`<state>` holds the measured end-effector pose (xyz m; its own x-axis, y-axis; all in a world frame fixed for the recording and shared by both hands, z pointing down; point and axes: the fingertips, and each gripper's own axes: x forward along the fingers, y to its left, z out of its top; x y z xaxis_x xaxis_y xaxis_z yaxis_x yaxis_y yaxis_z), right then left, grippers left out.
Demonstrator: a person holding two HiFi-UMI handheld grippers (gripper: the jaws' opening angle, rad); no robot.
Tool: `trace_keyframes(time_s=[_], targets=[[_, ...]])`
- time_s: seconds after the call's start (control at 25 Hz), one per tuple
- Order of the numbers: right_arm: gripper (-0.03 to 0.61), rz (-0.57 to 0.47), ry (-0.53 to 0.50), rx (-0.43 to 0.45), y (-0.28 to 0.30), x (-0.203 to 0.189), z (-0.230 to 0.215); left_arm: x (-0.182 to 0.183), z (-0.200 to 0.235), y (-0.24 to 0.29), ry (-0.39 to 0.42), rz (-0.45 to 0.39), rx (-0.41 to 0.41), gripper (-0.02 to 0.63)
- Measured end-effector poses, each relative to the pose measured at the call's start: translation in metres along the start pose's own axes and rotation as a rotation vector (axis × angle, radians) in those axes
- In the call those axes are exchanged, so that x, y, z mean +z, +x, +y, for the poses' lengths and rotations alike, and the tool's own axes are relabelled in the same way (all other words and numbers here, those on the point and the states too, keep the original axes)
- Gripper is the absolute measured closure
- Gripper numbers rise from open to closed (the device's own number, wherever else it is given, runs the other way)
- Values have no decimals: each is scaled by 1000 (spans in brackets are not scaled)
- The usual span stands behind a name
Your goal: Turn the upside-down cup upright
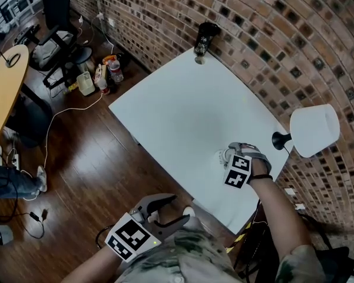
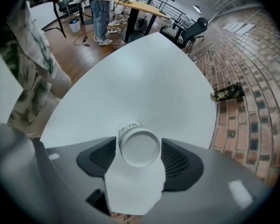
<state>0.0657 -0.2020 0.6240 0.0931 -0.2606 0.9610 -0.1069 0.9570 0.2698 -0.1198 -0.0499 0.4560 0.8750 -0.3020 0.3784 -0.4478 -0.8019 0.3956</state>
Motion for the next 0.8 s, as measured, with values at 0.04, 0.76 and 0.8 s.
trace_keyframes(time_s=[0.04, 0.76, 0.8], targets=[[275, -5, 6, 0, -1, 0, 0, 0, -1, 1, 2, 2, -1, 364], [261, -231, 257, 21, -71, -32, 1, 16, -39, 34, 40, 24, 52, 364], [261, -259, 292, 27, -80, -38, 5, 18, -44, 35, 38, 20, 63, 364]])
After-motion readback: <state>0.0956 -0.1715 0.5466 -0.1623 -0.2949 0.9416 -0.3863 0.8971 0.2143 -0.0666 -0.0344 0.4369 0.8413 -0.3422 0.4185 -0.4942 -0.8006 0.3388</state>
